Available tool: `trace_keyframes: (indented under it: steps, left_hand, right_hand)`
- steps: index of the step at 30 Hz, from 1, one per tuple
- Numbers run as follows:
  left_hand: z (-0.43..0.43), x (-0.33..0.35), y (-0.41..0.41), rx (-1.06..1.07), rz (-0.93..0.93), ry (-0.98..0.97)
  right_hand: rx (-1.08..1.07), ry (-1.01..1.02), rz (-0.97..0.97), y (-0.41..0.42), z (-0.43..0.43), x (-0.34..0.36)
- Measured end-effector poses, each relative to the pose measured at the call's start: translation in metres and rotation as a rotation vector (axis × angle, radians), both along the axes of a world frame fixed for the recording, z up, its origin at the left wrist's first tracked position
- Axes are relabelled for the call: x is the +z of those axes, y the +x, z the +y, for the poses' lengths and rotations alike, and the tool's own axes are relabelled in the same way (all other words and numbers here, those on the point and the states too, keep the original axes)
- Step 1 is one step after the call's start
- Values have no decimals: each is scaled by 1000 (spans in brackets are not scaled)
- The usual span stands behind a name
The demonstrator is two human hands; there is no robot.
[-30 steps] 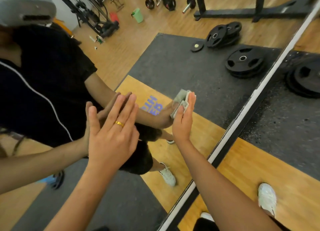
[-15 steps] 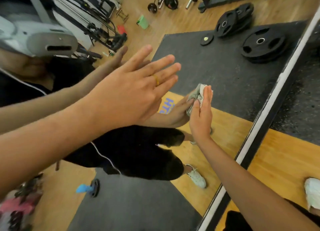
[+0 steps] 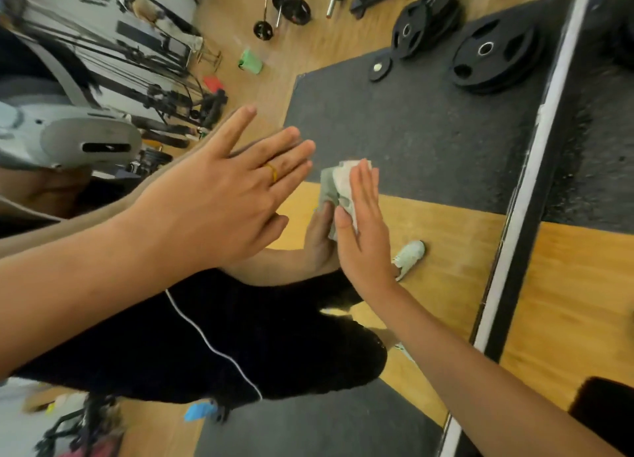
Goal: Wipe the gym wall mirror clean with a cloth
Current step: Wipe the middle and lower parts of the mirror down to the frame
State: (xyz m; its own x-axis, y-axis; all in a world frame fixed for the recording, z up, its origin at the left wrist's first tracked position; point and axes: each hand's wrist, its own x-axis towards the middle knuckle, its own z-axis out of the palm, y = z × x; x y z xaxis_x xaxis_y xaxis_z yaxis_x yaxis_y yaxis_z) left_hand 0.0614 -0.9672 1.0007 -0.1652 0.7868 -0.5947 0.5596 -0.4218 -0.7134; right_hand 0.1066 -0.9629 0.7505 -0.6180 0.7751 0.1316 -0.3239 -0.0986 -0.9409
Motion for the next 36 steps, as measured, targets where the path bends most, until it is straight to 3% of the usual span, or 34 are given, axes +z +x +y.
trace_keyframes:
  steps: [4, 9, 11, 15, 18, 20, 24, 27, 30, 36]
  left_hand:
    - [-2, -3, -3, 6, -34, 8]
    - [-3, -5, -5, 27, -50, 22]
    - [-3, -5, -6, 26, -55, 30]
    - [-3, -5, -5, 31, -84, 55]
    - [-4, -5, -6, 38, -73, 43]
    - [-4, -4, -7, 45, -84, 51]
    - [-5, -3, -10, 45, -98, 44]
    - [-7, -4, -12, 52, -78, 31]
    - [-7, -5, -12, 66, -80, 18]
    - [-6, -6, -13, 74, -119, 43]
  right_hand:
    - [37, 190, 62, 0, 0, -19]
    - [-60, -341, -217, -3, 13, -66]
    - [-34, -391, -247, -5, 17, -55]
    - [29, -93, -72, -6, 22, -11]
    - [46, 105, 27, -11, 27, -22]
    - [24, -5, -53, -13, 29, -54]
    - [50, -505, -328, -4, 36, -111]
    - [101, -610, -425, 3, 44, -121]
    - [84, -546, -370, -1, 52, -91]
    - [80, -110, -55, -26, 89, 4]
